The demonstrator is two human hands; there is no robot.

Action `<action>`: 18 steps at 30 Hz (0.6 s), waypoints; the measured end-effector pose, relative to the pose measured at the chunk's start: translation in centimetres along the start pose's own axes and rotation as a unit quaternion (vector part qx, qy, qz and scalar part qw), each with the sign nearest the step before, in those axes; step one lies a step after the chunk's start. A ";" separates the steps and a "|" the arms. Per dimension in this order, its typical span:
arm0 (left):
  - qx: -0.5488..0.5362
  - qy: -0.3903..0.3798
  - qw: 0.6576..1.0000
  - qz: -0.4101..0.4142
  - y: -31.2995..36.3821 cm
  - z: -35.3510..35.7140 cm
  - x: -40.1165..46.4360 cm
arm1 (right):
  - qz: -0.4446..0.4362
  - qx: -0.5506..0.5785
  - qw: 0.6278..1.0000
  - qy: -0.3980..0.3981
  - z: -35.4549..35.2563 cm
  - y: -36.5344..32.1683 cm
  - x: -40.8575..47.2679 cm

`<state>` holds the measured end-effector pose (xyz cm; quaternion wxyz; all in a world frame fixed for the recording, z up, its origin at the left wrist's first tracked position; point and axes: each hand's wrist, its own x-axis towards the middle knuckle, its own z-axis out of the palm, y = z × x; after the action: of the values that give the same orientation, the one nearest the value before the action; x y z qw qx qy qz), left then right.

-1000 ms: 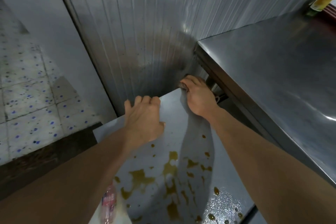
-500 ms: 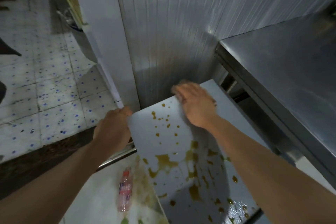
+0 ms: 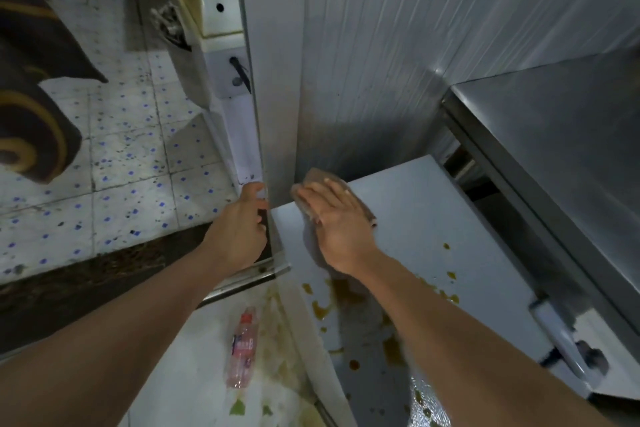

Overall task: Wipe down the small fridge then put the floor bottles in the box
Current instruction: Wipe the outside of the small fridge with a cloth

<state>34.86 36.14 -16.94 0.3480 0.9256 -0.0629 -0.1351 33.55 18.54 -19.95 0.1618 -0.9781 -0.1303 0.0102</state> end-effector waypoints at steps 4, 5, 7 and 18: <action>-0.009 -0.016 1.000 -0.003 -0.6 -0.2 -1.0 | 0.100 -0.083 0.991 -0.009 -2.1 5.5 0.1; -0.011 -0.014 1.000 -0.001 -0.7 -0.1 -1.2 | 0.156 -0.074 0.985 -0.008 -2.5 6.2 0.2; -0.015 -0.013 1.000 -0.001 -1.1 -0.2 -1.4 | 0.206 -0.054 0.977 0.004 -2.4 5.8 0.4; 0.026 -0.020 0.999 -0.042 -3.0 -1.9 -3.3 | -0.025 -0.012 0.999 -0.035 1.8 -5.5 -0.3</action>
<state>32.29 40.29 -16.87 0.3167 0.9331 -0.0341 -0.1667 31.79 24.08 -19.86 0.1454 -0.9755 -0.1606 0.0391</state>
